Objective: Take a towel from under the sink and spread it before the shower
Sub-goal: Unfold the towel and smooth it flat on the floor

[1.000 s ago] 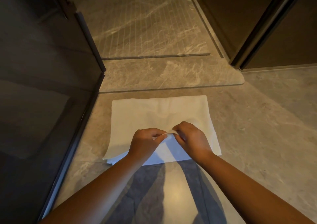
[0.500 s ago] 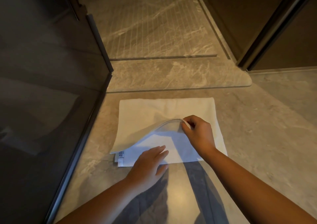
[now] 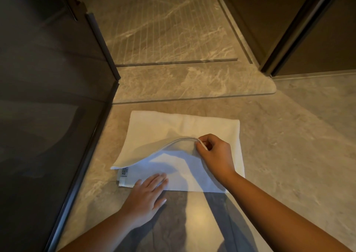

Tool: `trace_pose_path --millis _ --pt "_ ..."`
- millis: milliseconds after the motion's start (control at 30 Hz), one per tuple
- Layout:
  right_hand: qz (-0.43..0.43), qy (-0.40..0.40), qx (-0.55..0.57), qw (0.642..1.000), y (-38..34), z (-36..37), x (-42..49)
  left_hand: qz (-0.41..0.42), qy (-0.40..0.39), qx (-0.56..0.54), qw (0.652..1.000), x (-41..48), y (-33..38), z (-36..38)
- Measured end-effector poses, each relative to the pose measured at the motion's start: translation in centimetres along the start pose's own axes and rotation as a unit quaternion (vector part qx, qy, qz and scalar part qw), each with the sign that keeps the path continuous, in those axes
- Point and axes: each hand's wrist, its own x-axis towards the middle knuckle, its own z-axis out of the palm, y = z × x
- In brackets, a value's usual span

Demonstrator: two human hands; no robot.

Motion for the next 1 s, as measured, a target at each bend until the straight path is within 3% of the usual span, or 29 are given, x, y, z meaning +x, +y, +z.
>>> trace_pose_path --millis 200,600,733,1000 --pt "0.045 0.000 0.070 0.997 -0.9 0.6 0.0 -0.041 -0.066 0.015 0.997 -2.6 -2.5 -0.3" --pt "0.062 0.016 0.169 0.984 -2.4 0.1 -1.2 -0.104 -0.080 0.062 0.989 -5.4 -6.6 -1.9" --pt "0.073 0.022 0.166 0.983 -2.0 -0.6 -1.3 -0.136 -0.095 0.021 0.986 -4.4 -8.7 -1.4" --pt "0.090 0.039 0.162 0.982 -1.1 -1.2 -1.5 -0.262 -0.019 -0.004 0.965 1.2 -1.6 -1.4"
